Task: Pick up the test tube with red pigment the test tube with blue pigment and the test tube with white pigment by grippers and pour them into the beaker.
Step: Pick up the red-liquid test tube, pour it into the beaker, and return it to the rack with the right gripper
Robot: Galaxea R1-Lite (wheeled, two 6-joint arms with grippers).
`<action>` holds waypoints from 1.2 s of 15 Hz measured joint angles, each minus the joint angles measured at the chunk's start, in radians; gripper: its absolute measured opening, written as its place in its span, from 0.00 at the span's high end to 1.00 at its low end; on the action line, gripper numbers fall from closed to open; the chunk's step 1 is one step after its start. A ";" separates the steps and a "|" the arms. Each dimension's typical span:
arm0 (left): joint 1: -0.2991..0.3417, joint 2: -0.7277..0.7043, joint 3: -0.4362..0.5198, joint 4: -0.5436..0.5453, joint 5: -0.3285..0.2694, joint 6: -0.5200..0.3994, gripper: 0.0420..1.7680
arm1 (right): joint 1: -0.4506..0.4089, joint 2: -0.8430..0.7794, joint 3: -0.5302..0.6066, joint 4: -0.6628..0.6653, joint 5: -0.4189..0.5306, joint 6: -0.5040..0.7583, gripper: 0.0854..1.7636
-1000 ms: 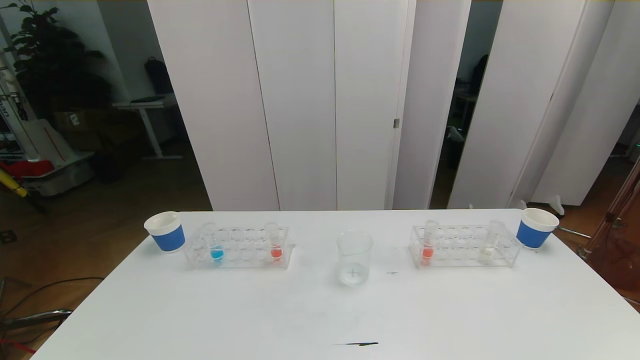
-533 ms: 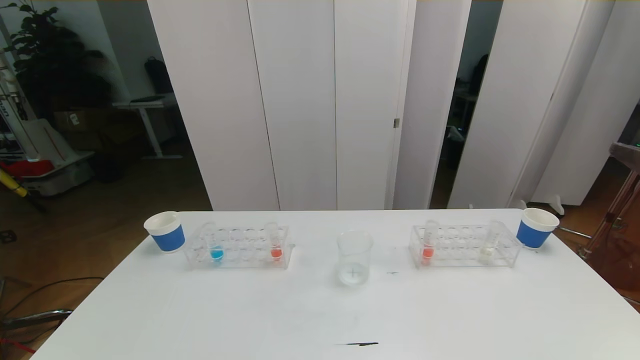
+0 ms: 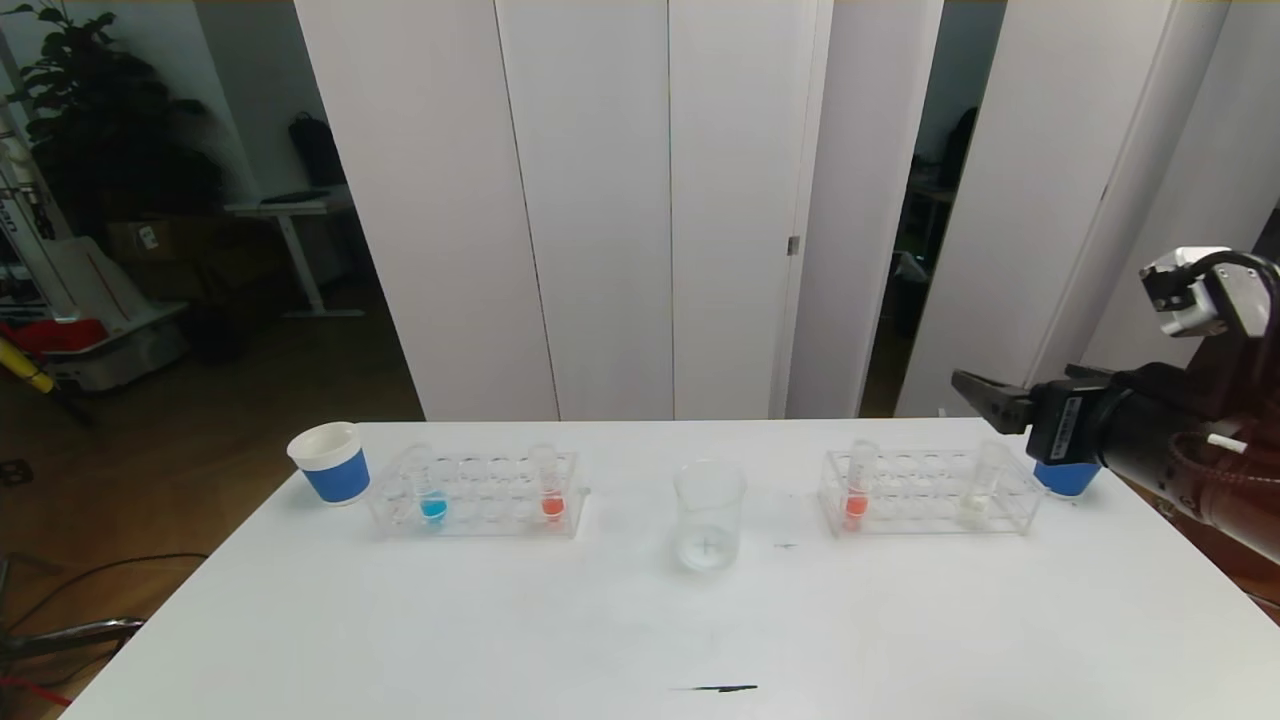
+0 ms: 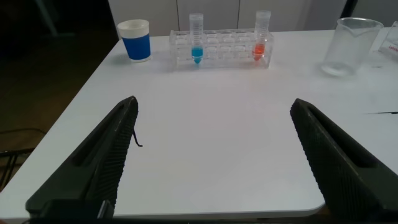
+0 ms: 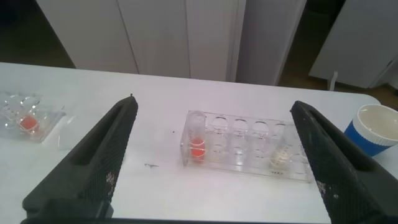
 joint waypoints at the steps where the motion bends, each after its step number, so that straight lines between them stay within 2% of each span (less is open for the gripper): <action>1: 0.000 0.000 0.000 0.000 0.000 0.000 0.01 | 0.029 0.044 0.027 -0.064 -0.026 0.010 0.00; 4: 0.000 0.000 0.000 0.000 0.000 0.000 0.01 | 0.071 0.168 0.125 -0.251 -0.093 0.023 0.00; 7: 0.000 0.000 0.000 0.000 0.000 0.000 0.01 | 0.079 0.280 0.183 -0.342 -0.177 0.072 0.00; 9: 0.000 0.000 0.000 0.000 0.000 0.000 0.01 | 0.080 0.336 0.193 -0.373 -0.184 0.083 0.00; 14: 0.000 0.000 0.000 0.000 0.000 0.000 0.01 | 0.078 0.486 0.163 -0.487 -0.185 0.058 0.00; 18: 0.000 0.000 0.000 0.000 0.000 0.000 0.01 | 0.068 0.587 0.036 -0.491 -0.185 0.010 0.00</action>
